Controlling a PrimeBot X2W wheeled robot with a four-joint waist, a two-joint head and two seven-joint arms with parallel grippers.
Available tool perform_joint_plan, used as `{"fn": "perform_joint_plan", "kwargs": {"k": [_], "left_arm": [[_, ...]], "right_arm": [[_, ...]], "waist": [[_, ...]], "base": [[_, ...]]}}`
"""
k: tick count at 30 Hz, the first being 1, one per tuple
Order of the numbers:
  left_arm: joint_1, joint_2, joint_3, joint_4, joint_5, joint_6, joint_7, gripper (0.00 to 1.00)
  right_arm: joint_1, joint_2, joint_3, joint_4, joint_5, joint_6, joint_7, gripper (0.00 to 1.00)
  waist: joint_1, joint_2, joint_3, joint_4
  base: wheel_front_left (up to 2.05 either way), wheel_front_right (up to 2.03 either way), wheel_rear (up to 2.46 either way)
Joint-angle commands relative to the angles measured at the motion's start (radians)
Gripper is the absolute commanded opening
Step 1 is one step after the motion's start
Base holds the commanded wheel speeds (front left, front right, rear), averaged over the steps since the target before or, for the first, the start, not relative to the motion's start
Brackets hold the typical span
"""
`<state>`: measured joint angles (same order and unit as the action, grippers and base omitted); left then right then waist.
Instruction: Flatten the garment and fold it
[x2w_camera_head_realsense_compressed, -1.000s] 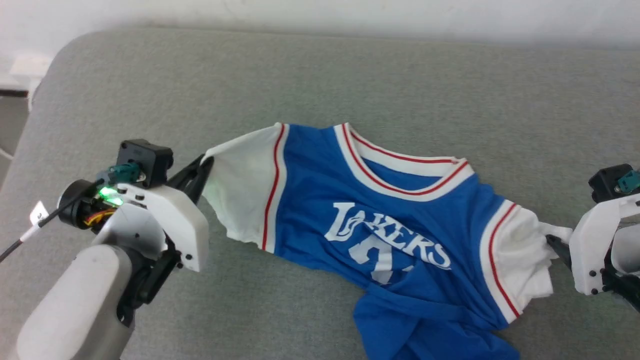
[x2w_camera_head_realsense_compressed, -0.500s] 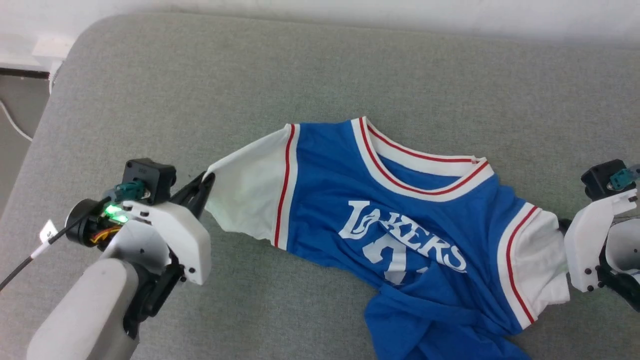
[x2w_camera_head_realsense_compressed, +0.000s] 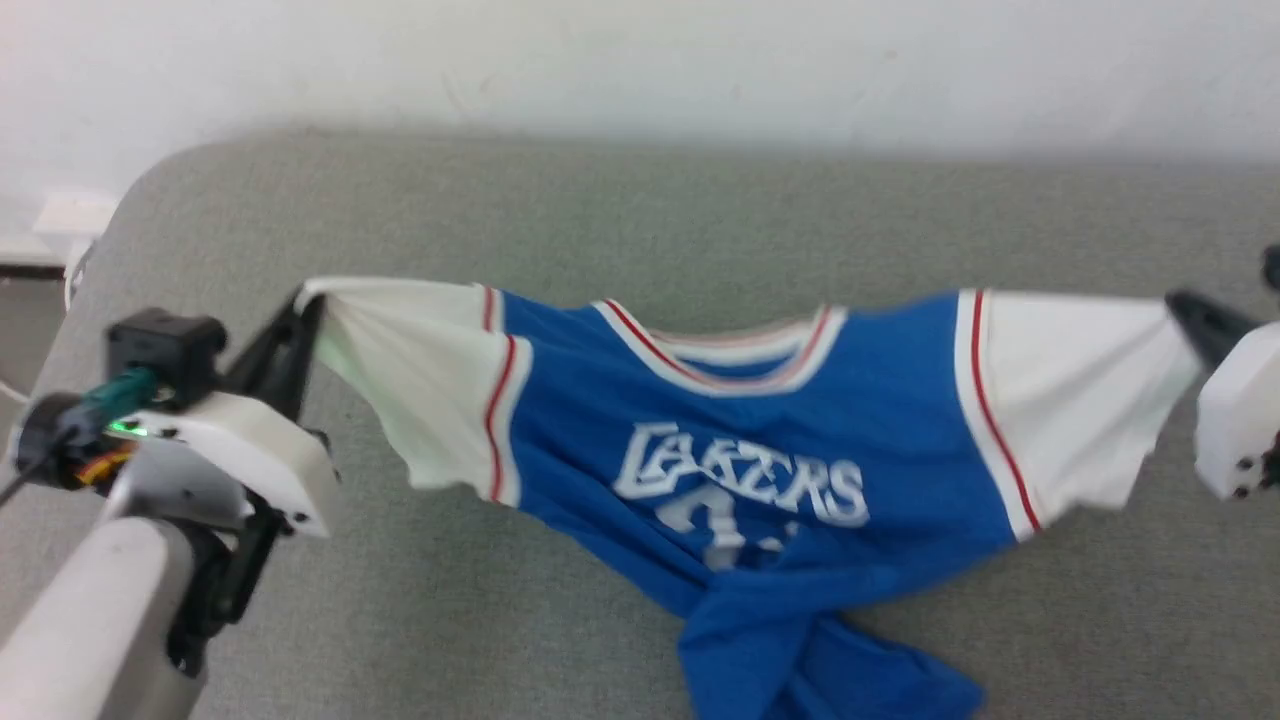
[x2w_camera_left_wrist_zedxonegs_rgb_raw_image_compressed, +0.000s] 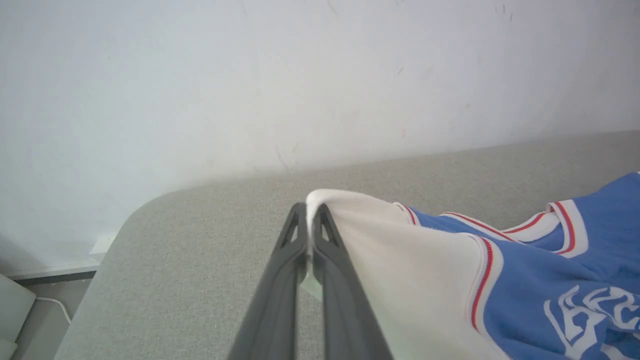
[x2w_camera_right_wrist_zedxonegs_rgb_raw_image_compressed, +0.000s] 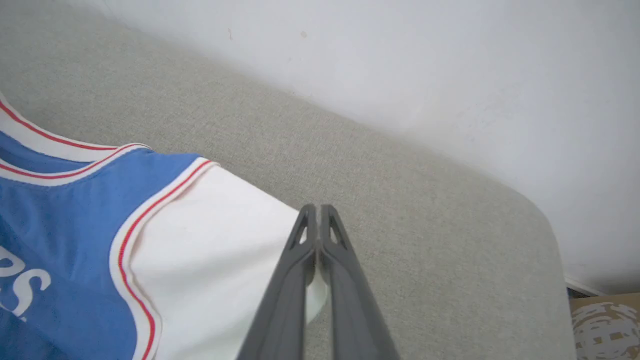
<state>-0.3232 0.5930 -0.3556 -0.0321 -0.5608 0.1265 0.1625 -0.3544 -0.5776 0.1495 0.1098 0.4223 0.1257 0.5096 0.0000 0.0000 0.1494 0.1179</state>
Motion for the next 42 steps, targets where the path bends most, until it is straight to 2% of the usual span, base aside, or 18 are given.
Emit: {"fn": "perform_joint_plan", "kwargs": {"k": [1, 8, 13, 19, 24, 31, 36, 37, 42], "left_arm": [[0.012, 0.014, 0.031, -0.028, 0.015, 0.022, -0.039, 0.00], [0.026, 0.054, 0.137, -0.148, 0.028, 0.080, -0.132, 0.00], [0.021, 0.084, 0.224, -0.251, 0.016, 0.106, -0.176, 0.00], [-0.037, 0.121, 0.317, -0.359, 0.016, 0.130, -0.209, 0.00], [-0.101, 0.156, 0.363, -0.389, 0.014, 0.135, -0.200, 0.00], [-0.226, 0.185, 0.334, -0.354, -0.015, 0.093, -0.151, 0.00], [-0.387, 0.189, 0.267, -0.250, -0.029, 0.026, -0.122, 0.00], [-0.387, 0.189, 0.267, -0.250, -0.029, 0.026, -0.122, 0.00], [-0.601, 0.181, 0.173, -0.089, 0.003, -0.051, -0.088, 0.00]], "right_arm": [[-0.028, -0.017, -0.016, -0.040, -0.010, 0.005, -0.035, 0.00], [-0.082, -0.052, -0.080, -0.170, -0.014, 0.005, -0.094, 0.00], [-0.145, -0.063, -0.111, -0.250, -0.013, 0.005, -0.118, 0.00], [-0.231, -0.100, -0.108, -0.293, 0.001, 0.005, -0.110, 0.00], [-0.315, -0.123, -0.079, -0.285, 0.021, 0.005, -0.100, 0.00], [-0.442, -0.163, -0.020, -0.238, 0.054, 0.005, -0.107, 0.00], [-0.585, -0.182, 0.024, -0.157, 0.070, 0.005, -0.147, 0.00], [-0.585, -0.182, 0.024, -0.157, 0.070, 0.005, -0.147, 0.00], [-0.762, -0.173, 0.108, -0.029, 0.040, 0.005, -0.196, 0.00]], "waist": [[0.0000, 0.0000, -0.057, -0.049], [0.0000, 0.0000, -0.102, -0.087], [0.0000, 0.0000, -0.114, -0.113], [0.0000, 0.0000, -0.108, -0.136], [0.0000, 0.0000, -0.086, -0.151], [0.0000, 0.0000, 0.017, -0.169], [0.0000, 0.0000, 0.140, -0.177], [0.0000, 0.0000, 0.140, -0.177], [0.0000, 0.0000, 0.253, -0.189]], "base": [[0.00, 0.00, 0.00], [0.00, 0.00, 0.00], [0.00, 0.00, 0.00], [0.00, 0.00, 0.00], [0.00, 0.00, 0.00], [0.00, 0.00, 0.00], [0.00, 0.00, 0.00], [0.00, 0.00, 0.00], [0.00, 0.00, 0.00]]}}
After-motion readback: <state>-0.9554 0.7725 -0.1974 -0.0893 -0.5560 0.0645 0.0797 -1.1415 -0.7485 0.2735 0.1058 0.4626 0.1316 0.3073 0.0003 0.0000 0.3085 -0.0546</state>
